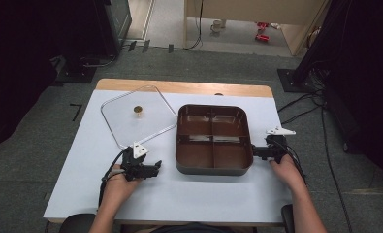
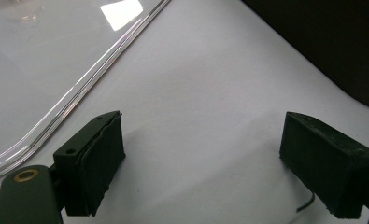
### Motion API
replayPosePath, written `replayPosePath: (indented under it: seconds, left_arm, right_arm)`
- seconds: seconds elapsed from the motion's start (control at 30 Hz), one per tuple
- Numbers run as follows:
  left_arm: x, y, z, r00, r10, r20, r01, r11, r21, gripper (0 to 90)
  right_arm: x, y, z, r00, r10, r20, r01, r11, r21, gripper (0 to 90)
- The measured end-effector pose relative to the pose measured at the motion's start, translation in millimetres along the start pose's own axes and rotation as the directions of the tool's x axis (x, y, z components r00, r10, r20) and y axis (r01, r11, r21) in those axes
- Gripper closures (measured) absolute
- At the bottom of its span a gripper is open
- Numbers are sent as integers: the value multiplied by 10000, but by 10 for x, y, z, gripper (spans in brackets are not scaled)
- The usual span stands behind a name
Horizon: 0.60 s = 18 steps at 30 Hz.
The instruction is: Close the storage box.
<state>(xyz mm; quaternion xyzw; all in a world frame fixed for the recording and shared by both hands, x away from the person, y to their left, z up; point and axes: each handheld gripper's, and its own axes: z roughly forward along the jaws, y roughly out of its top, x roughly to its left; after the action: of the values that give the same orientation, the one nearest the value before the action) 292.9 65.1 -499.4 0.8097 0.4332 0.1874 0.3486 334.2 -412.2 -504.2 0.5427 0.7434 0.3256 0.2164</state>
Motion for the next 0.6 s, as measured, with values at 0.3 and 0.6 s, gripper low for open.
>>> replayPosePath:
  seconds: [0.3,0.6]
  left_arm:
    - [-9,-1,-1,10000,60,-67,-60,10000,-3,133]
    - [-5,0,0,10000,4,-44,-4,10000,-7,132]
  right_arm:
    - [1,0,0,10000,1,6,-1,10000,2,87]
    - [-3,1,1,10000,18,-4,-18,10000,3,86]
